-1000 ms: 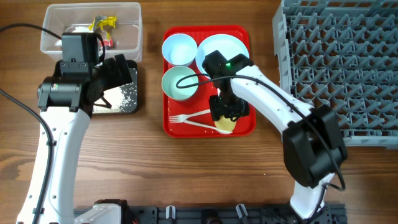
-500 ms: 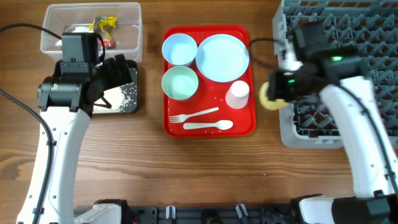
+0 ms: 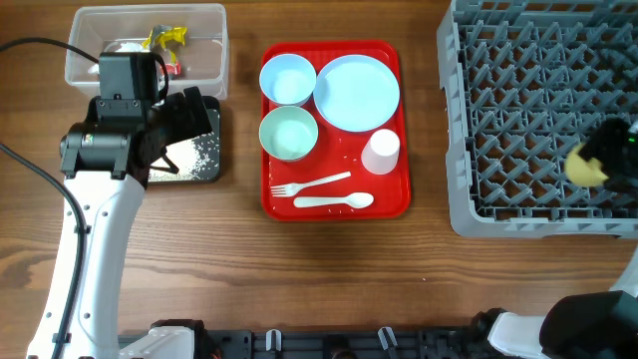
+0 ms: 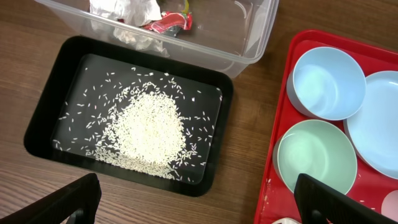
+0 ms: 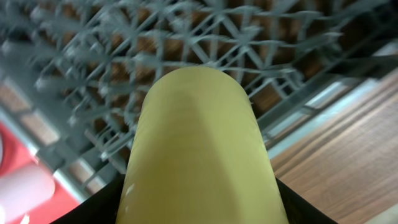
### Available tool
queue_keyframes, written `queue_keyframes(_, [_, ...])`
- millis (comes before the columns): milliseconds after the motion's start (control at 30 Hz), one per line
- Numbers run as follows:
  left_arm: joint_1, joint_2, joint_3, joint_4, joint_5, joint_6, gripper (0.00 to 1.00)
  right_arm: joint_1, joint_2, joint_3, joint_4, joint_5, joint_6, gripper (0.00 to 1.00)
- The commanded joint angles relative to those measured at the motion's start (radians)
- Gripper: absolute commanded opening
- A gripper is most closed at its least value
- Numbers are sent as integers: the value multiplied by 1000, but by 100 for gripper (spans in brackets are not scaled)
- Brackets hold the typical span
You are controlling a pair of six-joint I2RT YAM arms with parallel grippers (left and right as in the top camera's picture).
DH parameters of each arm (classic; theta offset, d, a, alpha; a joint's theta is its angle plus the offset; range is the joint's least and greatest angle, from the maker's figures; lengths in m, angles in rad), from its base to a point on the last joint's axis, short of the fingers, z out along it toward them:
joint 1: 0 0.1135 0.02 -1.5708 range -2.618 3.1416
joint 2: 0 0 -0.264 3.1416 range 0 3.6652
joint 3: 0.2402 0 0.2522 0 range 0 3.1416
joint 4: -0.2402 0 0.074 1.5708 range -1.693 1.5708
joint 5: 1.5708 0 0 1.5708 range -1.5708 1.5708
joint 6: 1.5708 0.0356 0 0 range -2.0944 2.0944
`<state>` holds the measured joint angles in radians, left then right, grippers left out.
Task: Sort waste into correct bins and load items into the dishwasher rack
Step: 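Carry the yellow cup right and place it in the dish rack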
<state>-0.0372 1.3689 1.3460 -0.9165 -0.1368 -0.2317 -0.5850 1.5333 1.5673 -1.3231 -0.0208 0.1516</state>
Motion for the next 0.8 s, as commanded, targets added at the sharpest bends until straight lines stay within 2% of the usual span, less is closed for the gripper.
queue_keyframes(0, [5, 2, 2, 2, 1, -12, 100, -66, 25, 16, 1, -3, -10, 53])
queue_keyframes(567, [5, 2, 2, 2, 1, -12, 100, -75, 253, -21, -6, -2, 8, 54])
queue_keyframes(667, [5, 2, 2, 2, 1, -12, 100, -75, 272, -22, -6, -1, 9, 56])
queue_keyframes(733, [5, 2, 2, 2, 1, -12, 100, -75, 277, -22, -5, 15, 9, 60])
queue_keyframes(767, [5, 2, 2, 2, 1, -12, 100, -75, 277, -22, -2, 26, 11, 65])
